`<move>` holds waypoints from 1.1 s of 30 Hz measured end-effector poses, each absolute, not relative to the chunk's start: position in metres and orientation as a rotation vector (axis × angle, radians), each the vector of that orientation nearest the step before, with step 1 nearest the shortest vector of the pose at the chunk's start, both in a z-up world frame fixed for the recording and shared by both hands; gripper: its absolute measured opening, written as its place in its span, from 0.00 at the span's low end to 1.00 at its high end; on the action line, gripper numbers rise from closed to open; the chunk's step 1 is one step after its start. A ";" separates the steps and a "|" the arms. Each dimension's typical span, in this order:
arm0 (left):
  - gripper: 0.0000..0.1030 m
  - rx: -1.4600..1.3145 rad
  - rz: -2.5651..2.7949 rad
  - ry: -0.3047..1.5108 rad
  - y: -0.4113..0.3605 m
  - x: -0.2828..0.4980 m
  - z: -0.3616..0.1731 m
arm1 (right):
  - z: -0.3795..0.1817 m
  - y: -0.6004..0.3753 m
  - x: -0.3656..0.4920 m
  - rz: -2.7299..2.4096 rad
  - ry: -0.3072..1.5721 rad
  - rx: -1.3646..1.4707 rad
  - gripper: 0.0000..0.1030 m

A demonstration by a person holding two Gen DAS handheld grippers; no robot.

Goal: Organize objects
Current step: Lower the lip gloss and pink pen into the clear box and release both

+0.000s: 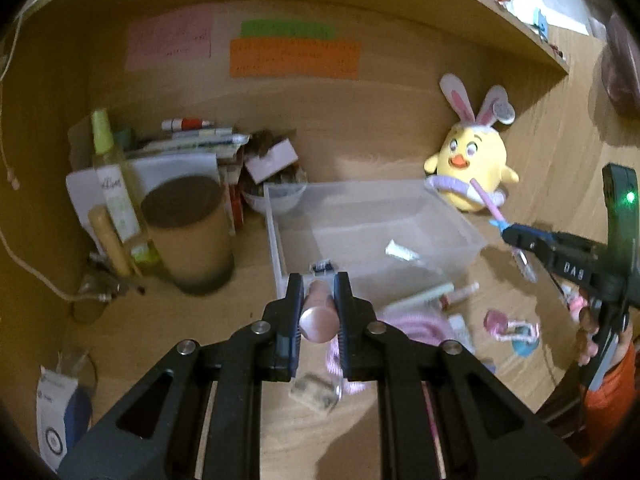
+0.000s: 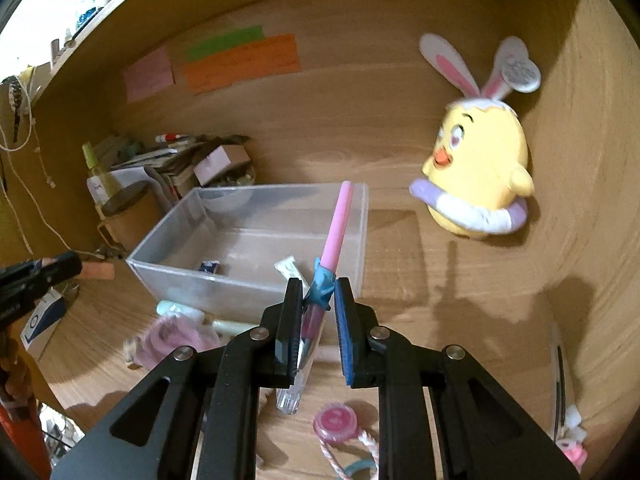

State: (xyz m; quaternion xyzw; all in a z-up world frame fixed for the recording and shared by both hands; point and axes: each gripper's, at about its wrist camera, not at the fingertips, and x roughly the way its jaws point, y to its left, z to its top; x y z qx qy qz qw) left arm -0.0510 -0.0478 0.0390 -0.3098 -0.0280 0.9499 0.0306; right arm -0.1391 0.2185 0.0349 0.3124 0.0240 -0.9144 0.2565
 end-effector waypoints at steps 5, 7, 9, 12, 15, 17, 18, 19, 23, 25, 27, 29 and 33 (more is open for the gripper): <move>0.14 -0.927 2.932 -0.069 -0.046 -0.077 0.052 | 0.041 0.203 -0.150 -2.457 0.087 0.828 0.14; 0.14 -0.930 2.936 -0.062 -0.045 -0.088 0.054 | 0.042 0.195 -0.156 -2.443 0.099 0.828 0.14; 0.14 -0.936 2.934 -0.060 -0.043 -0.101 0.055 | 0.041 0.188 -0.162 -2.433 0.115 0.830 0.14; 0.14 -0.947 2.934 -0.055 -0.040 -0.118 0.053 | 0.039 0.177 -0.172 -2.414 0.132 0.842 0.14; 0.14 -0.977 2.924 -0.055 -0.037 -0.136 0.047 | 0.036 0.166 -0.182 -2.400 0.158 0.858 0.14; 0.14 -1.014 2.904 -0.061 -0.035 -0.150 0.041 | 0.031 0.159 -0.190 -2.389 0.172 0.877 0.14; 0.14 -1.034 2.892 -0.063 -0.033 -0.157 0.037 | 0.028 0.155 -0.194 -2.382 0.180 0.891 0.14; 0.14 -1.048 2.882 -0.063 -0.032 -0.163 0.033 | 0.026 0.153 -0.197 -2.378 0.185 0.900 0.14; 0.14 -1.092 2.846 -0.062 -0.025 -0.180 0.021 | 0.014 0.142 -0.208 -2.343 0.210 0.952 0.14; 0.14 -1.110 2.833 -0.057 -0.022 -0.186 0.015 | 0.008 0.137 -0.212 -2.328 0.226 0.975 0.12; 0.14 -1.137 2.814 -0.064 -0.020 -0.191 0.008 | 0.002 0.133 -0.213 -2.310 0.233 0.994 0.12; 0.14 -1.164 2.791 -0.077 -0.021 -0.194 0.001 | -0.001 0.131 -0.214 -2.304 0.244 1.004 0.12; 0.14 -1.199 2.764 -0.085 -0.023 -0.198 -0.009 | -0.005 0.128 -0.215 -2.288 0.265 1.020 0.12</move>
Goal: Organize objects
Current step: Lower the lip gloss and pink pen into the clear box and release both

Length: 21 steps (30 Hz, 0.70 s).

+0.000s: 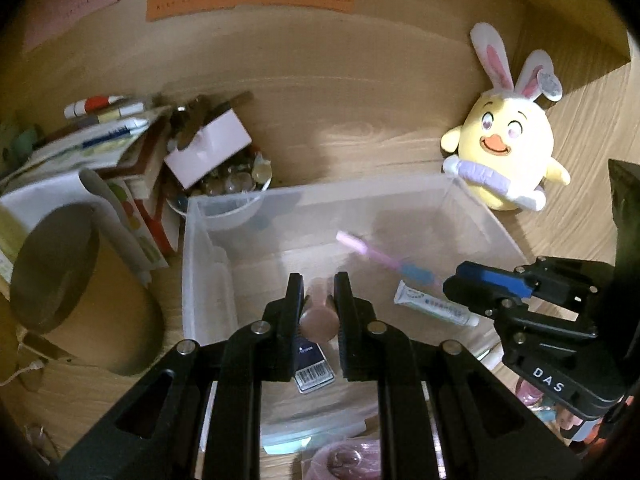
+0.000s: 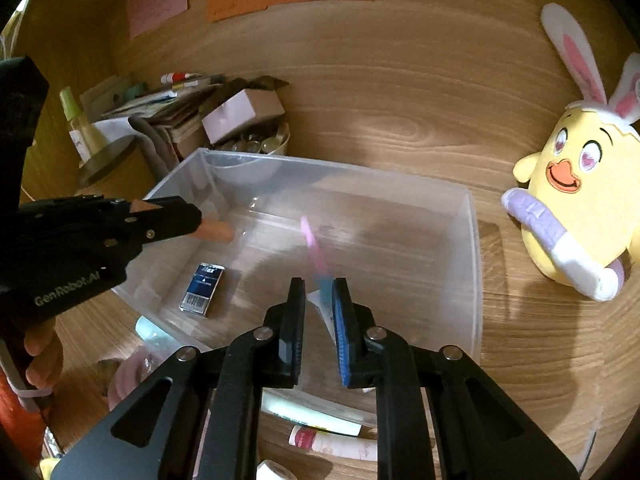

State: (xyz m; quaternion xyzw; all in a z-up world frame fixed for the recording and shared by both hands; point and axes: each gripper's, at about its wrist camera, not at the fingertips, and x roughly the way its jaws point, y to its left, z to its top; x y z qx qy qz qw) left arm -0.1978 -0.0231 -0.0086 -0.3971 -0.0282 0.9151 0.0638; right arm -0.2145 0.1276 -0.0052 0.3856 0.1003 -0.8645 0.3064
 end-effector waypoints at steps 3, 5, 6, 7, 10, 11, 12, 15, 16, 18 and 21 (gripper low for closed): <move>0.14 -1.222 2.747 -0.088 -0.023 -0.197 -0.014 | -0.006 0.126 -0.214 -2.279 0.277 1.029 0.12; 0.14 -1.226 2.750 -0.077 -0.023 -0.196 -0.016 | -0.006 0.127 -0.213 -2.275 0.281 1.031 0.12; 0.15 -1.232 2.745 -0.073 -0.023 -0.196 -0.017 | -0.006 0.129 -0.211 -2.276 0.280 1.028 0.12; 0.18 -1.238 2.741 -0.072 -0.023 -0.195 -0.018 | -0.006 0.129 -0.211 -2.277 0.281 1.029 0.12; 0.32 -1.238 2.737 -0.075 -0.024 -0.192 -0.017 | -0.004 0.133 -0.209 -2.279 0.282 1.029 0.12; 0.40 -1.233 2.745 -0.068 -0.025 -0.189 -0.016 | -0.003 0.136 -0.207 -2.279 0.282 1.029 0.13; 0.44 -1.228 2.748 -0.064 -0.025 -0.187 -0.015 | -0.002 0.137 -0.206 -2.280 0.281 1.030 0.14; 0.62 -1.206 2.764 -0.057 -0.026 -0.178 -0.011 | 0.001 0.146 -0.200 -2.294 0.278 1.018 0.20; 0.65 -1.202 2.768 -0.056 -0.026 -0.175 -0.009 | 0.003 0.150 -0.196 -2.306 0.282 1.010 0.22; 0.69 -1.198 2.766 -0.055 -0.028 -0.167 -0.007 | 0.005 0.157 -0.191 -2.324 0.286 0.994 0.28; 0.81 -1.195 2.781 -0.046 -0.029 -0.155 -0.003 | 0.010 0.170 -0.181 -2.353 0.283 0.970 0.38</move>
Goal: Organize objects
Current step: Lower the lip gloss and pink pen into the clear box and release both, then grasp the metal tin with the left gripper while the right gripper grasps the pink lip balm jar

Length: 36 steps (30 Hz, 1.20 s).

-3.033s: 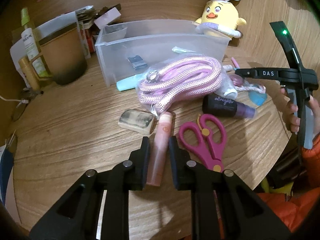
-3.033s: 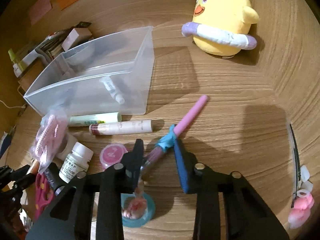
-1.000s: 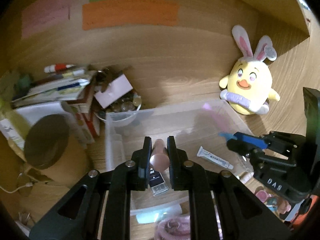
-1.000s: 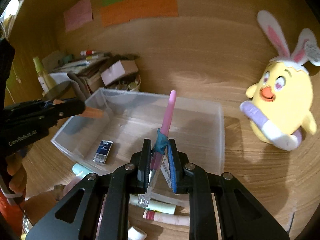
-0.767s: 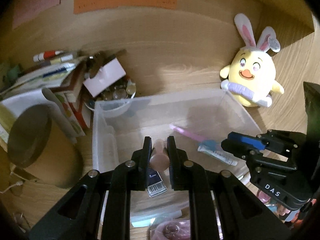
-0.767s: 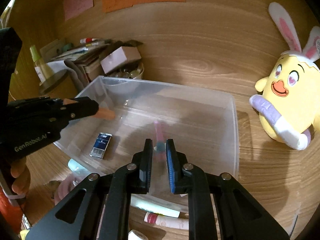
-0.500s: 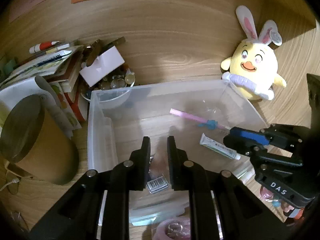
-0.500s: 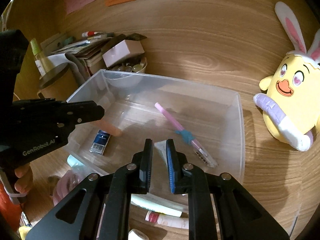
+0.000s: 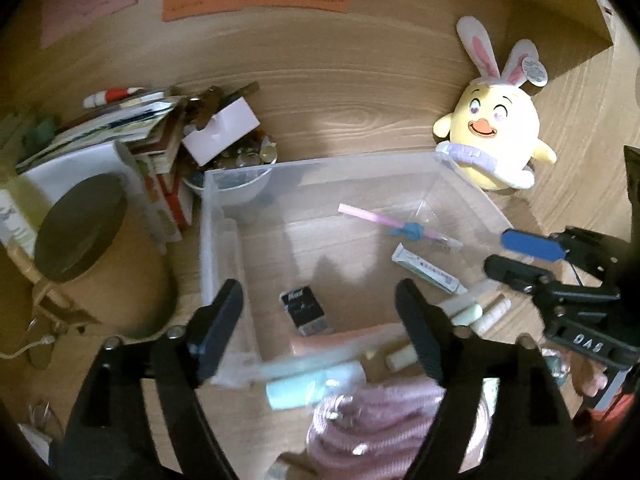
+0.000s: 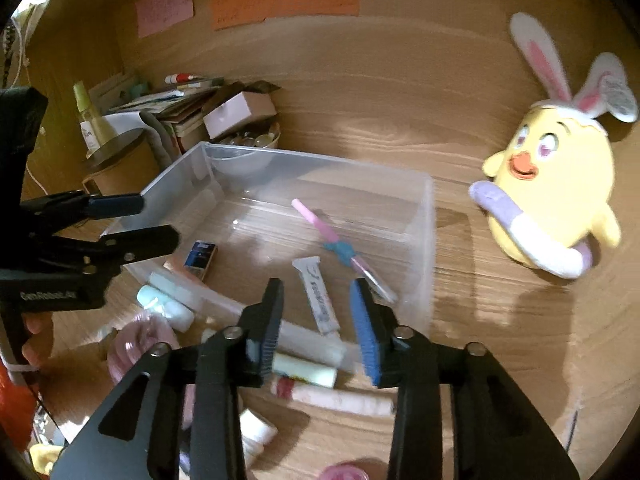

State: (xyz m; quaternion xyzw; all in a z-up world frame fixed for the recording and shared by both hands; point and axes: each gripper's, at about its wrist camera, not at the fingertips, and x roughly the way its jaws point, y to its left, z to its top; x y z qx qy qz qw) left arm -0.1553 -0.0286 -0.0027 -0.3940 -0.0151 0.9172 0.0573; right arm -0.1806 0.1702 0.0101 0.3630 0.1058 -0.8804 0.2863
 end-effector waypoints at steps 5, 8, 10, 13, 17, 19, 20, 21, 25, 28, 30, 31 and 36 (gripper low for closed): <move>0.93 -1.167 2.837 -0.002 -0.030 -0.132 0.004 | 0.017 0.192 -0.166 -2.398 0.265 0.940 0.53; 0.95 -1.164 2.856 0.014 -0.033 -0.116 0.006 | 0.018 0.205 -0.155 -2.421 0.253 0.933 0.62; 0.95 -1.170 2.861 0.016 -0.036 -0.107 0.006 | 0.017 0.215 -0.148 -2.428 0.231 0.933 0.64; 0.96 -1.187 2.876 0.014 -0.043 -0.091 0.000 | 0.013 0.228 -0.138 -2.445 0.207 0.941 0.66; 0.96 -1.256 2.873 0.021 -0.053 -0.069 -0.017 | 0.002 0.241 -0.124 -2.470 0.210 0.965 0.70; 0.96 -1.294 2.857 0.017 -0.055 -0.062 -0.026 | -0.006 0.247 -0.117 -2.471 0.211 0.984 0.70; 0.96 -1.323 2.843 0.016 -0.055 -0.058 -0.033 | -0.010 0.249 -0.114 -2.469 0.208 0.995 0.70; 0.96 -1.339 2.833 0.018 -0.054 -0.056 -0.038 | -0.014 0.252 -0.112 -2.466 0.204 1.009 0.70; 0.96 -1.390 2.791 0.017 -0.051 -0.046 -0.056 | -0.033 0.261 -0.103 -2.439 0.180 1.079 0.70; 0.96 -1.430 2.713 -0.010 -0.048 -0.041 -0.069 | -0.045 0.267 -0.097 -2.420 0.166 1.124 0.70; 0.96 -1.443 2.700 0.007 -0.046 -0.040 -0.074 | -0.051 0.271 -0.094 -2.414 0.164 1.149 0.70; 0.96 -1.451 2.697 0.018 -0.045 -0.040 -0.076 | -0.054 0.273 -0.093 -2.413 0.164 1.163 0.70; 0.93 -1.462 2.712 0.047 -0.043 -0.046 -0.082 | -0.061 0.277 -0.085 -2.443 0.196 1.171 0.70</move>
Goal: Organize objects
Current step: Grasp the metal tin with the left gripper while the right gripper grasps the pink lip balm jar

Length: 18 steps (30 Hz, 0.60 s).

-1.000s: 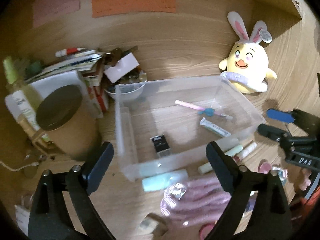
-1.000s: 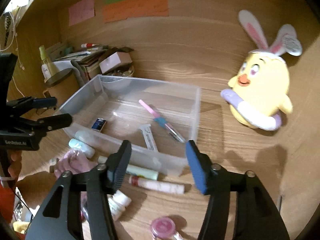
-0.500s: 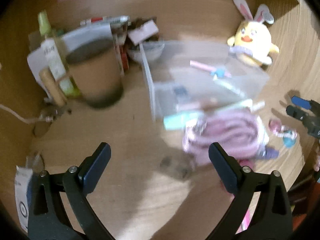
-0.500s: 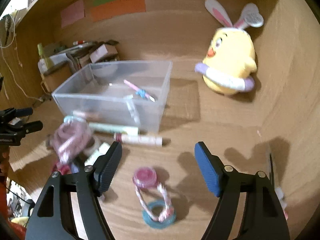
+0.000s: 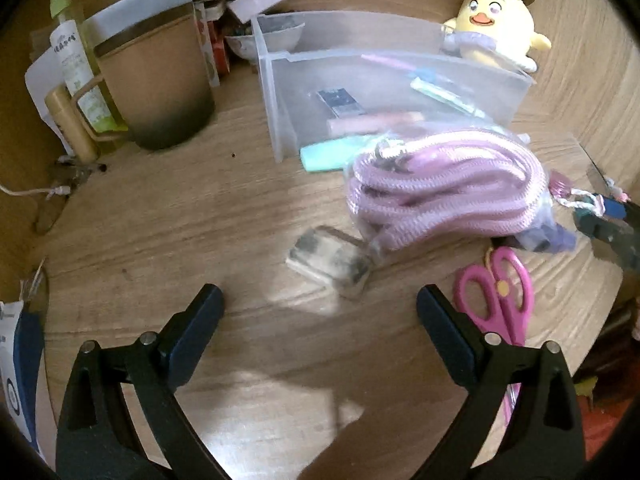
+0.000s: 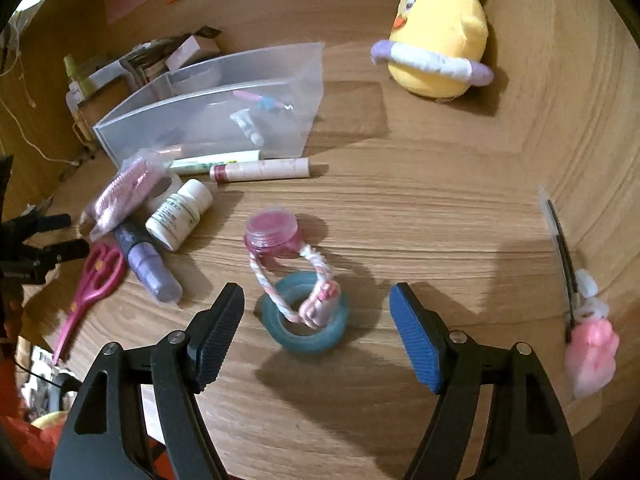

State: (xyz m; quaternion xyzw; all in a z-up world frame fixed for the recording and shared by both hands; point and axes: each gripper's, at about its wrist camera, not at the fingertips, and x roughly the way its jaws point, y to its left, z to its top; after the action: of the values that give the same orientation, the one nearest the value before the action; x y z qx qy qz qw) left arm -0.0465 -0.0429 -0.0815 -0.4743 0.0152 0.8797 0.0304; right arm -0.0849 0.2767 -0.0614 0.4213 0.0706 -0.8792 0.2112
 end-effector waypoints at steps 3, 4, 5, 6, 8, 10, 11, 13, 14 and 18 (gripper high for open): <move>0.81 -1.436 2.707 0.051 -0.042 -0.051 -0.080 | -0.059 0.274 -0.083 -2.446 0.211 1.148 0.70; 0.76 -1.429 2.707 0.050 -0.042 -0.051 -0.079 | -0.056 0.271 -0.085 -2.442 0.221 1.137 0.70; 0.73 -1.420 2.714 0.047 -0.042 -0.053 -0.079 | -0.053 0.268 -0.087 -2.435 0.224 1.122 0.70; 0.71 -1.419 2.718 0.046 -0.042 -0.054 -0.078 | -0.051 0.265 -0.089 -2.428 0.225 1.113 0.70; 0.59 -1.403 2.712 0.044 -0.042 -0.055 -0.076 | -0.047 0.258 -0.095 -2.414 0.224 1.092 0.70; 0.50 -1.391 2.716 0.055 -0.041 -0.054 -0.076 | -0.045 0.250 -0.101 -2.405 0.237 1.078 0.69; 0.46 -1.383 2.714 0.058 -0.039 -0.053 -0.075 | -0.046 0.246 -0.104 -2.396 0.251 1.078 0.64; 0.43 -1.373 2.718 0.072 -0.036 -0.053 -0.076 | -0.049 0.238 -0.109 -2.379 0.268 1.096 0.54; 0.43 -1.364 2.722 0.077 -0.036 -0.052 -0.076 | -0.052 0.236 -0.111 -2.368 0.273 1.108 0.48; 0.43 -1.353 2.734 0.059 -0.039 -0.047 -0.077 | -0.060 0.232 -0.116 -2.351 0.276 1.136 0.32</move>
State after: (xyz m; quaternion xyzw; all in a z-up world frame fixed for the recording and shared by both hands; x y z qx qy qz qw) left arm -0.0472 -0.0392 -0.0769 -0.4429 0.0194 0.8952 0.0454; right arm -0.1159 0.2315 -0.0595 0.4183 0.1015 -0.8658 0.2552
